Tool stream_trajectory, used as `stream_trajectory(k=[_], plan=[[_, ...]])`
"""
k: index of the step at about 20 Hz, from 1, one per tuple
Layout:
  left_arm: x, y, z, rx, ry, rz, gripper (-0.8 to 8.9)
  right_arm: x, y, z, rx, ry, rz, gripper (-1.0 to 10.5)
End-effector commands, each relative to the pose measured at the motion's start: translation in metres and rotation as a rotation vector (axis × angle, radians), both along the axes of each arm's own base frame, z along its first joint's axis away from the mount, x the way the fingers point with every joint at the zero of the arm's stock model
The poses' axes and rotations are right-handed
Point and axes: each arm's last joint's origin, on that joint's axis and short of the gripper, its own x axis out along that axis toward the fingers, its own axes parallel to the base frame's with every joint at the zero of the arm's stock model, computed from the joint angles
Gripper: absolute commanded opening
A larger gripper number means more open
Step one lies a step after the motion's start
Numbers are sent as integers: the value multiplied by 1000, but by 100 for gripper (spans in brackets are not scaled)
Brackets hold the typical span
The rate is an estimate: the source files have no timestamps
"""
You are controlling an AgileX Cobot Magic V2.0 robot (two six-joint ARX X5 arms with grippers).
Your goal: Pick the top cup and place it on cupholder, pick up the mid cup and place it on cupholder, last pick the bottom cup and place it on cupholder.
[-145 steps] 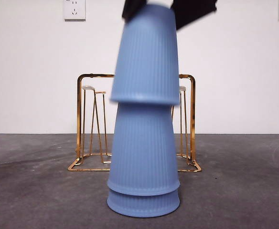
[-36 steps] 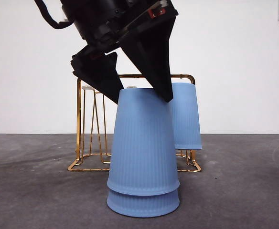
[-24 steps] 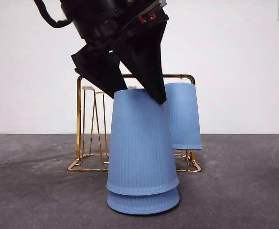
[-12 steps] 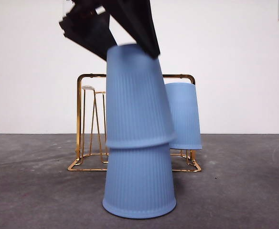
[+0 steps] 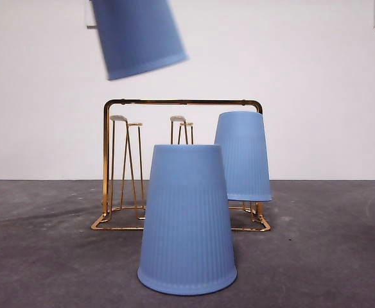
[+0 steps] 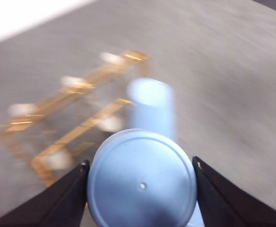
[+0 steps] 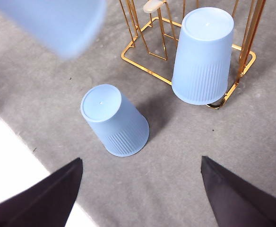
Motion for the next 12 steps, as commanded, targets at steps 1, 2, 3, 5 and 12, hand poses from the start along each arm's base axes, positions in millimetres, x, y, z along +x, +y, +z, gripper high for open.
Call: stream_trajectory(k=[1,2,3,5,12], plan=[[5,4,8,-33,-19,79,241,0,1,2,4,-12,11,398],[9,6,7,-32,-20,106,241,0,1,2,4,-12,11,398],[14,8,6,-33,-22,130,241,0,1,2,4,-12,11,398],[27,8,4,-34,-26,173,244,0,1,2,4,-12,11,398],[70,6,-19,29,27,277,247,0,1,2,4,-13,11,398]])
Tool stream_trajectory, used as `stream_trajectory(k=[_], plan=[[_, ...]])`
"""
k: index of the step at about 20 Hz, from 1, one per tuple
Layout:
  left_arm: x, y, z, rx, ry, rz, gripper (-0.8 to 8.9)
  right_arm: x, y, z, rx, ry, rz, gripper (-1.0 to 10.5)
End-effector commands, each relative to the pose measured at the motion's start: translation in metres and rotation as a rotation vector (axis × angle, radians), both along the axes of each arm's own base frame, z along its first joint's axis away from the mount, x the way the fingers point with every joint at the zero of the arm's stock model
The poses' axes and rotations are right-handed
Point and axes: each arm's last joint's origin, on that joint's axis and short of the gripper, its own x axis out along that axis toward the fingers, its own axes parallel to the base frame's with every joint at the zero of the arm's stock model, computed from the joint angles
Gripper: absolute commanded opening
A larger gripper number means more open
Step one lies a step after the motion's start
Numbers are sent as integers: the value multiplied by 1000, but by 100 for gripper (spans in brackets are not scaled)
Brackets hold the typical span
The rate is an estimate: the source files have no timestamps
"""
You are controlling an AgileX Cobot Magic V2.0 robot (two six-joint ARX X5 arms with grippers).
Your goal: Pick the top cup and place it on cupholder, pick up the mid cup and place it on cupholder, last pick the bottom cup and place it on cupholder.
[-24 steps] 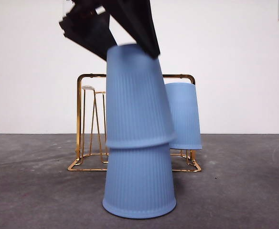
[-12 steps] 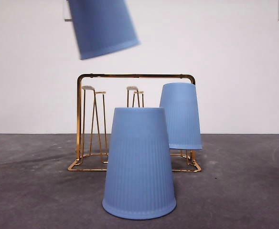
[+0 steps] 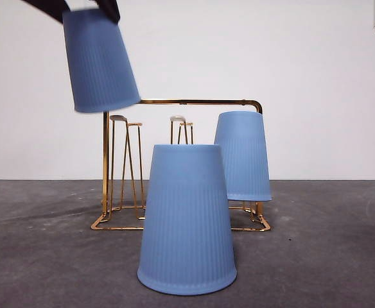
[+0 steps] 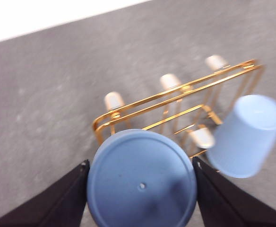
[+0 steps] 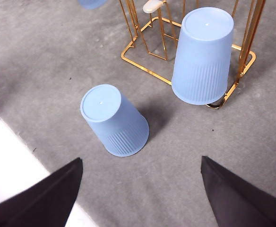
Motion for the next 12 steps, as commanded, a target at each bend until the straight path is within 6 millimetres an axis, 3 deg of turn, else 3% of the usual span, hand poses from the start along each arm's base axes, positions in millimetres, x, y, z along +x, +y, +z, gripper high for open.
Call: stream_trajectory(k=[1,12], plan=[[12,-5,-2,-2,-2,2,247,0,1,2,4,-12,11,398],[55,-22,-48,38,152,-29,247,1,2,2,3,-11,11,398]])
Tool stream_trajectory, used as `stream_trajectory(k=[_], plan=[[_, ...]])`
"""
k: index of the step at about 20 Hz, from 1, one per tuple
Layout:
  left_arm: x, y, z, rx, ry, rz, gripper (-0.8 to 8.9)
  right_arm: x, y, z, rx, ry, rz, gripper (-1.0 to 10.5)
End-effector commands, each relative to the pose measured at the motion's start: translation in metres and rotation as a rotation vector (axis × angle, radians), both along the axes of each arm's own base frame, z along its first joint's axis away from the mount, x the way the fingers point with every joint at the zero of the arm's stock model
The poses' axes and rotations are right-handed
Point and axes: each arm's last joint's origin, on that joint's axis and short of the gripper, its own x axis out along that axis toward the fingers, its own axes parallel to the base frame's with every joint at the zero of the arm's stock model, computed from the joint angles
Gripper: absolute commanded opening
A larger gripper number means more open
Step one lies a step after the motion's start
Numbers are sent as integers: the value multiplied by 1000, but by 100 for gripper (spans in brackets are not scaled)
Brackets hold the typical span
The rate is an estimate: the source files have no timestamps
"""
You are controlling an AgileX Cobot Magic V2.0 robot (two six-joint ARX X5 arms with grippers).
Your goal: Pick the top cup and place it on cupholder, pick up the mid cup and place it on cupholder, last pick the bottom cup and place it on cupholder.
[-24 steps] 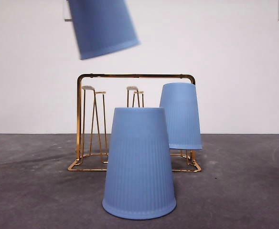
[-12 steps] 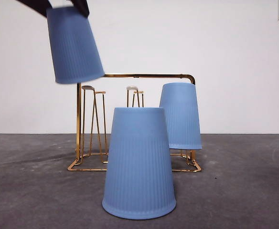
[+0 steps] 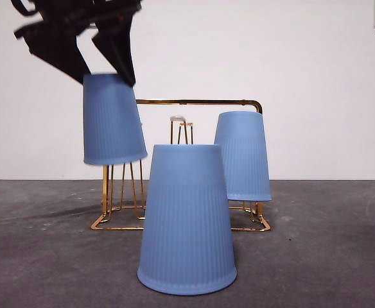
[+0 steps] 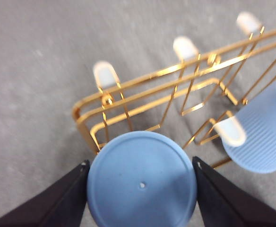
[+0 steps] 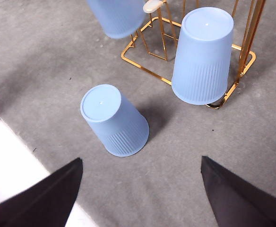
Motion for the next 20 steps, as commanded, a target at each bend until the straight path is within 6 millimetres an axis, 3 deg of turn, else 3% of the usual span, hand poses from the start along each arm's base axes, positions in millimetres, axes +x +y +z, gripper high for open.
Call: stream_trajectory(k=[1,8,10,12,17,20], plan=[[9,-7,-6,11,17,-19,247,1,2,2,3,-11,11,398],[25,-17,-37,78,103,-29,250,1,2,2,3,-11,11,398],[27,-18,-41,83,116,-31,299,1,2,2,3,-12,11,398],[26,-18,-41,84,118,-32,385,1,2,2,4,-12,11,398],[20,-13,-32,79,111,-32,385,1,2,2,7,-16,10,398],[9,-7,-13,51,66,-32,385,1,2,3,8,-18,11,398]])
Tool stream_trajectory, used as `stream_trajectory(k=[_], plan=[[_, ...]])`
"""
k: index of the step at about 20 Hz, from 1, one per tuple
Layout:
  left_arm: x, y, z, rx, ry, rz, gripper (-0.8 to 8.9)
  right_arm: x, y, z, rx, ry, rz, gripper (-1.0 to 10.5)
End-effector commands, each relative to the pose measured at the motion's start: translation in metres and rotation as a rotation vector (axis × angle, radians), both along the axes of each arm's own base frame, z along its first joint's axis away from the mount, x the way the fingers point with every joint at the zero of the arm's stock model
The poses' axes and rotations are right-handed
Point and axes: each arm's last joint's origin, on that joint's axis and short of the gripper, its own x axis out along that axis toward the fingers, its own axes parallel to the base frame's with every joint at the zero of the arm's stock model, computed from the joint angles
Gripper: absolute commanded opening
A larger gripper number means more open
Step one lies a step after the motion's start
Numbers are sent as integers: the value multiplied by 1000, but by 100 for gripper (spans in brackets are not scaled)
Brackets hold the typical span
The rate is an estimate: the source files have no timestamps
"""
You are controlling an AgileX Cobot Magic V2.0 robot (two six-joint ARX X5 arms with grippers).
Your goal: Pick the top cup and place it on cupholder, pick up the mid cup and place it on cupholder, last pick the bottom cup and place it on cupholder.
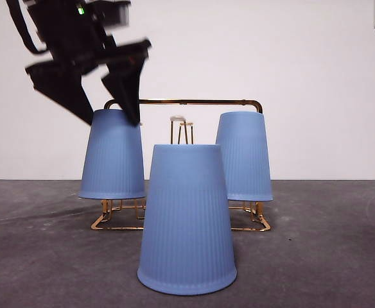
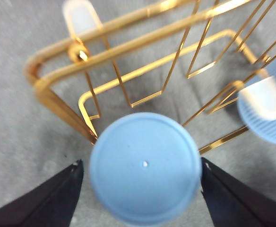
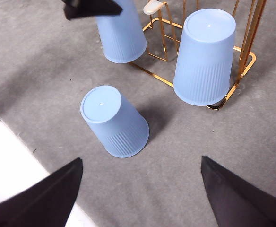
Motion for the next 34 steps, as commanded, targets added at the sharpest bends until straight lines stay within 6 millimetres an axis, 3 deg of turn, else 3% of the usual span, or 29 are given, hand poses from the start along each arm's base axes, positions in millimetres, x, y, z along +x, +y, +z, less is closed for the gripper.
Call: stream_trajectory(k=[1,8,13,16,21,23,30,34], plan=[[-9,5,19,-29,-58,-9,384,1,2,2,8,-17,10,398],[-67,38,73,-148,-123,-73,382,6,5,5,28,-43,11,398],[-108,62,91,-220,-105,-126,382,16,13,2,23,-32,14,398],[-130,73,87,-273,-104,-163,382,22,18,2,50,-37,40,398],[-163,89,56,-342,-66,-246,380,27,23,0,57,-13,54,398],[-172,93,53,-377,-64,-285,373,28,24,-1,59,-7,56,398],[-179,98,56,-395,-96,-292,374,31,27,-3,73,29,86,398],[-179,98,56,-395,-96,-292,374,38,39,-5,91,63,122,399]])
